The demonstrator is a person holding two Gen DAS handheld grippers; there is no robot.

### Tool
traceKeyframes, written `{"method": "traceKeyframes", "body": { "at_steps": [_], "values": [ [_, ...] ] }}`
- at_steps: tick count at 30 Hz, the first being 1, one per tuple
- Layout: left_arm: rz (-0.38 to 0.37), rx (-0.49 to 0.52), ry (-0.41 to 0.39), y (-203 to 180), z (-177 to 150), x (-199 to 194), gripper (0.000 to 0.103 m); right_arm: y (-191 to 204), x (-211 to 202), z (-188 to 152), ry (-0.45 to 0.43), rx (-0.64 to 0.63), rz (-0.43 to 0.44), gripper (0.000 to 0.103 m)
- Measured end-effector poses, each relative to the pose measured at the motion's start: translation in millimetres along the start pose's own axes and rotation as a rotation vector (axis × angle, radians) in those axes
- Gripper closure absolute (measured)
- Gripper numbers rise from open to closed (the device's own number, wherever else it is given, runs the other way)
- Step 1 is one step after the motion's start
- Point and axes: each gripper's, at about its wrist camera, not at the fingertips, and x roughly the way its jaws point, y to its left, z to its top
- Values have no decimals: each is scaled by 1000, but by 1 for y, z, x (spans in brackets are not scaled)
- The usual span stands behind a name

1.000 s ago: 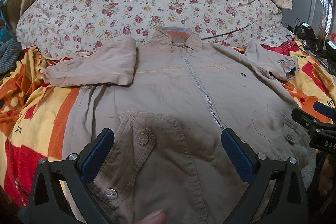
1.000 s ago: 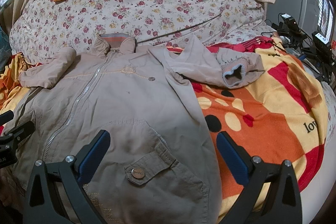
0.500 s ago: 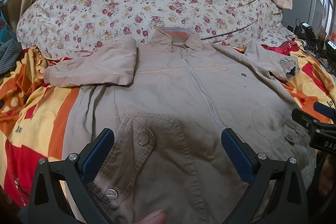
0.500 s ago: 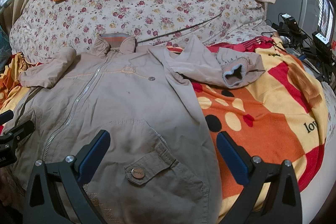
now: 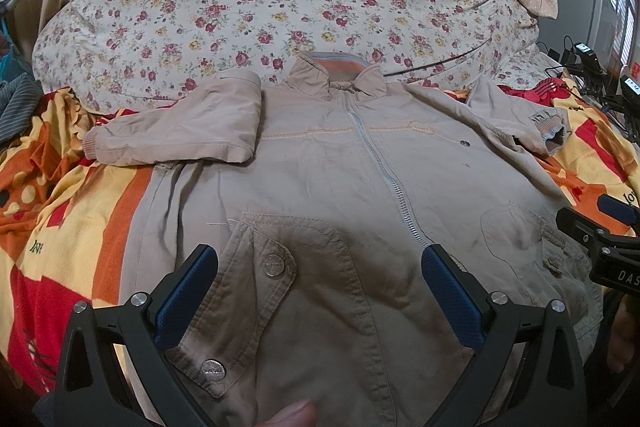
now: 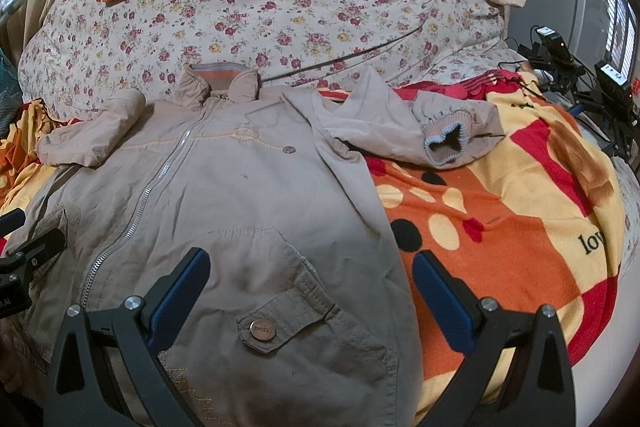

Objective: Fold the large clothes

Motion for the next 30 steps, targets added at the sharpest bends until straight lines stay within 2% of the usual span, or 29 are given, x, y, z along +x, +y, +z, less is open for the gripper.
{"method": "traceKeyframes", "body": {
  "at_steps": [30],
  "values": [
    [4, 1, 5, 4, 1, 1, 9, 1, 1, -1, 3, -1, 2, 0]
  ]
}}
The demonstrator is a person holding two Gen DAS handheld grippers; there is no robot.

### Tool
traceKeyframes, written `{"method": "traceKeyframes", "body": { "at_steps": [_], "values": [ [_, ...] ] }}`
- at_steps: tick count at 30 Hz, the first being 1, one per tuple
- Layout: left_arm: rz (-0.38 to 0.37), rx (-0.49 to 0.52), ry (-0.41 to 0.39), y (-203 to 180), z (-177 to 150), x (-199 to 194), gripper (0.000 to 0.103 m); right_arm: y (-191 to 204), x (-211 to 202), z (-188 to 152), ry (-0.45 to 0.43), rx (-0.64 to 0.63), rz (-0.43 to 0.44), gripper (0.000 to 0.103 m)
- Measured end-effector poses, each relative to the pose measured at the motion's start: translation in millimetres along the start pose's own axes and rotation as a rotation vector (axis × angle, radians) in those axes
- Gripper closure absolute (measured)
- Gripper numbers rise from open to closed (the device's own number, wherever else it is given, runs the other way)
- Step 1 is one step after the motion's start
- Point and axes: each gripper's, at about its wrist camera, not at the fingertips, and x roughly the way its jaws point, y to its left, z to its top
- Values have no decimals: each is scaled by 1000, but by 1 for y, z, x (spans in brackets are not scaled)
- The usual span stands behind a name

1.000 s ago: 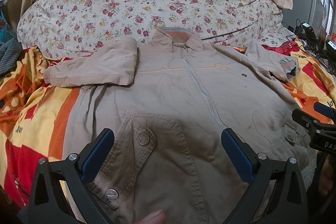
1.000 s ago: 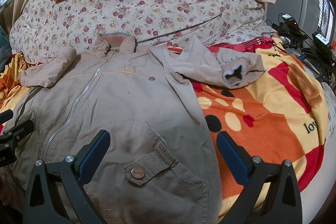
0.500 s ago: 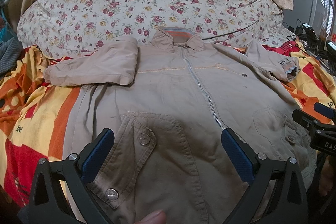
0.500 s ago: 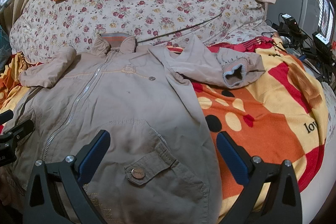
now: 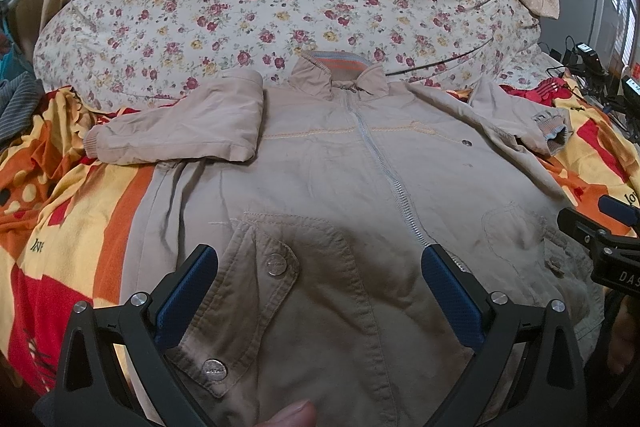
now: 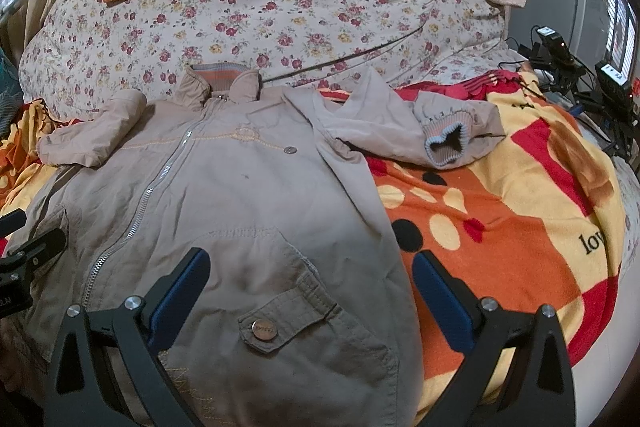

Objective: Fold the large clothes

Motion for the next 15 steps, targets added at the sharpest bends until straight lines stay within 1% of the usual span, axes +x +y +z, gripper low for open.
{"method": "traceKeyframes", "body": {
  "at_steps": [3, 10, 13, 15],
  "values": [
    [9, -5, 9, 4, 1, 2, 9, 1, 1, 0, 0, -2, -6, 0],
    [53, -8, 62, 8, 5, 16, 9, 2, 0, 2, 4, -15, -11, 0],
    [70, -9, 73, 8, 8, 19, 9, 5, -2, 14, 7, -30, 3, 0],
    [87, -10, 74, 10, 12, 20, 9, 10, -5, 29, -3, -49, 13, 0]
  ]
}}
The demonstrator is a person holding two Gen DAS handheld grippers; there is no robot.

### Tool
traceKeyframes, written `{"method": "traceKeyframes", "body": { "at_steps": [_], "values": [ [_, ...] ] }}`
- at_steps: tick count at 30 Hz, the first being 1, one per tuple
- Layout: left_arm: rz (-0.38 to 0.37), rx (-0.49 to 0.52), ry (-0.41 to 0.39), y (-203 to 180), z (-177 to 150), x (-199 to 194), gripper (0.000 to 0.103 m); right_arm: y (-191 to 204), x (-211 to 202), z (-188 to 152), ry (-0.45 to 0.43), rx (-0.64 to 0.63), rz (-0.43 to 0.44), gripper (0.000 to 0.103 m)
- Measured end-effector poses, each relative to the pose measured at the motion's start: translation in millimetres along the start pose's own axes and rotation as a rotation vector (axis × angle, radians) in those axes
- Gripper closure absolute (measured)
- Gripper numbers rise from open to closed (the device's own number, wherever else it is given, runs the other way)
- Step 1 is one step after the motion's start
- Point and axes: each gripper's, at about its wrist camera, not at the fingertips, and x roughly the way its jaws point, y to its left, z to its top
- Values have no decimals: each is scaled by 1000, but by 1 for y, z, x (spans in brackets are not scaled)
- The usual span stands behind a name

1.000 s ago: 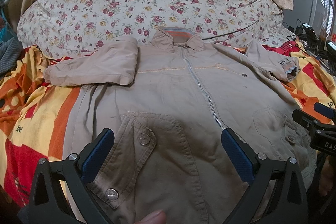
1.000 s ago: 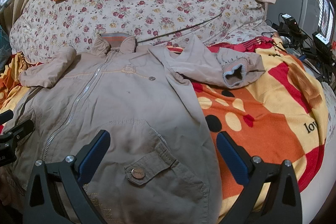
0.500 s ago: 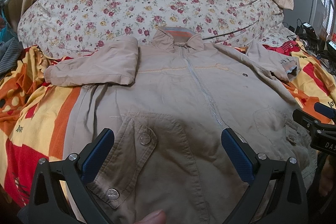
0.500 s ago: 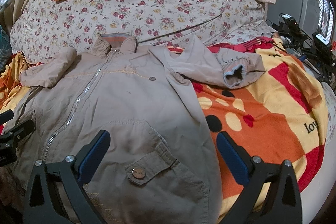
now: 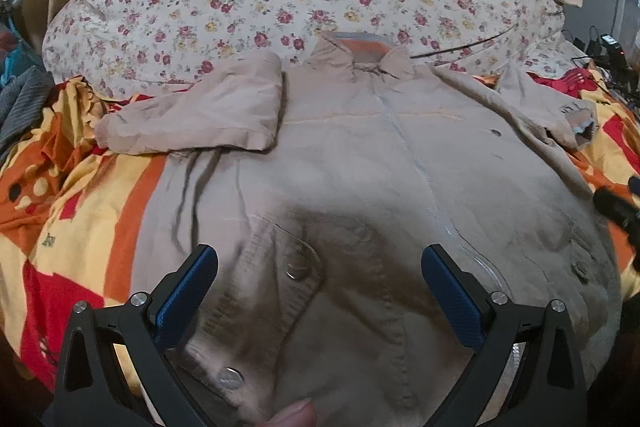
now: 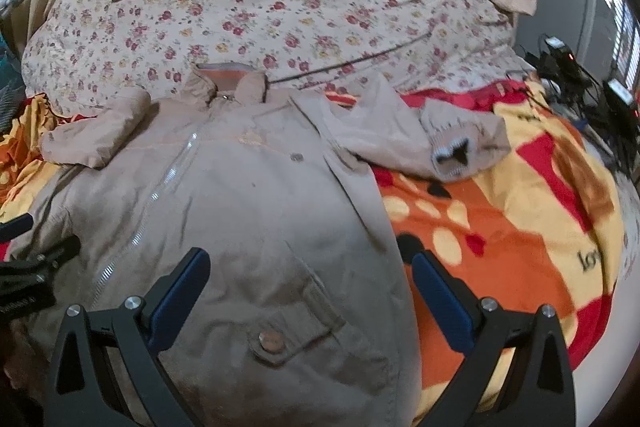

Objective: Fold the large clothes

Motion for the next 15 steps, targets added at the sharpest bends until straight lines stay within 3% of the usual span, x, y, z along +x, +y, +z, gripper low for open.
{"method": "traceKeyframes", "body": {
  "at_steps": [5, 10, 13, 15],
  "values": [
    [57, -8, -11, 8, 23, 7, 9, 11, 10, 42, 15, 11, 104, 0],
    [71, -2, 0, 12, 50, 19, 9, 22, 40, 58, 33, -55, 60, 0],
    [78, 23, 18, 9, 59, 30, 9, 17, 63, 45, 45, -50, 32, 0],
    [80, 38, 30, 6, 61, 38, 9, 14, 81, 34, 117, -33, -9, 0]
  ]
}}
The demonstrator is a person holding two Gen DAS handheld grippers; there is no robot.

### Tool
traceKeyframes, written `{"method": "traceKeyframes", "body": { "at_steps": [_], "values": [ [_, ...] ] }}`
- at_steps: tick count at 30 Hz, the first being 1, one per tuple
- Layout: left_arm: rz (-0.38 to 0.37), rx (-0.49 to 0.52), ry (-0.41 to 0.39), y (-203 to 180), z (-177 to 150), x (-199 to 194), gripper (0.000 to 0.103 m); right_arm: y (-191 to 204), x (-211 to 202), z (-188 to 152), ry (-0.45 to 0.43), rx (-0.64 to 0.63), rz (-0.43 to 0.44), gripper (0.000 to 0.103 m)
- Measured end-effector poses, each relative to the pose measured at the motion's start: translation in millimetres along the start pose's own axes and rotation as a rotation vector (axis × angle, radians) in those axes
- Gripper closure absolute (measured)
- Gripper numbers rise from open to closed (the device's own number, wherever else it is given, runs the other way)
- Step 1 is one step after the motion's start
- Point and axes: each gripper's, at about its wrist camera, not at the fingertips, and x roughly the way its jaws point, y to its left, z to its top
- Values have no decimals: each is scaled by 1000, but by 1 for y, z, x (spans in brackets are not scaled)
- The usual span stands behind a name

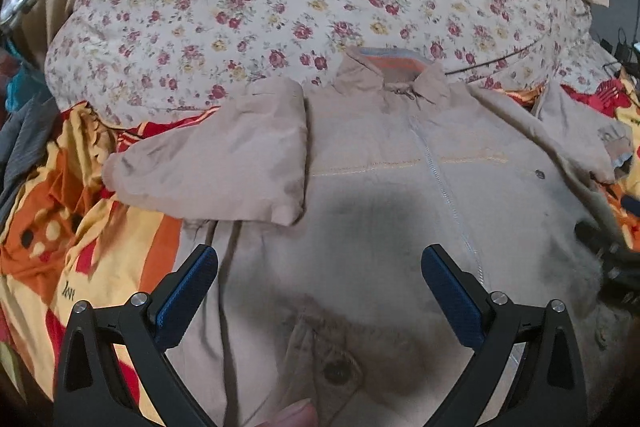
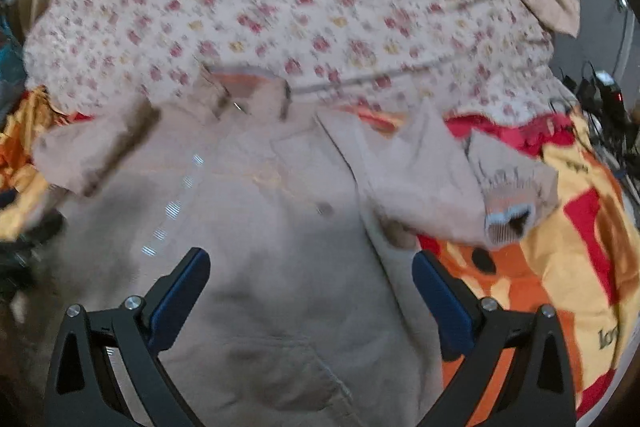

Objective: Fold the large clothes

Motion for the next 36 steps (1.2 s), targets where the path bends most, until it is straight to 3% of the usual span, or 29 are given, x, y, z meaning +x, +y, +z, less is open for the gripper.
{"method": "traceKeyframes", "body": {
  "at_steps": [2, 5, 8, 10, 20, 36],
  "values": [
    [1, 12, 12, -5, 0, 12, 9, -2, 12, -2, 57, 30, 25, 1],
    [-28, -19, 52, -7, -8, 33, 9, 0, 18, -4, 77, 48, 61, 1],
    [-78, -84, 150, -7, -21, 57, 9, 4, 28, -8, 120, 45, 72, 1],
    [-84, -92, 141, -6, -21, 57, 9, 4, 37, -13, 164, 50, 84, 1],
    [-84, -95, 63, -5, -31, 53, 8, 4, 35, -22, 131, 28, 86, 0],
    [-74, -72, 64, -7, -30, 54, 7, 9, 30, -28, 63, -6, 71, 0]
  ]
}}
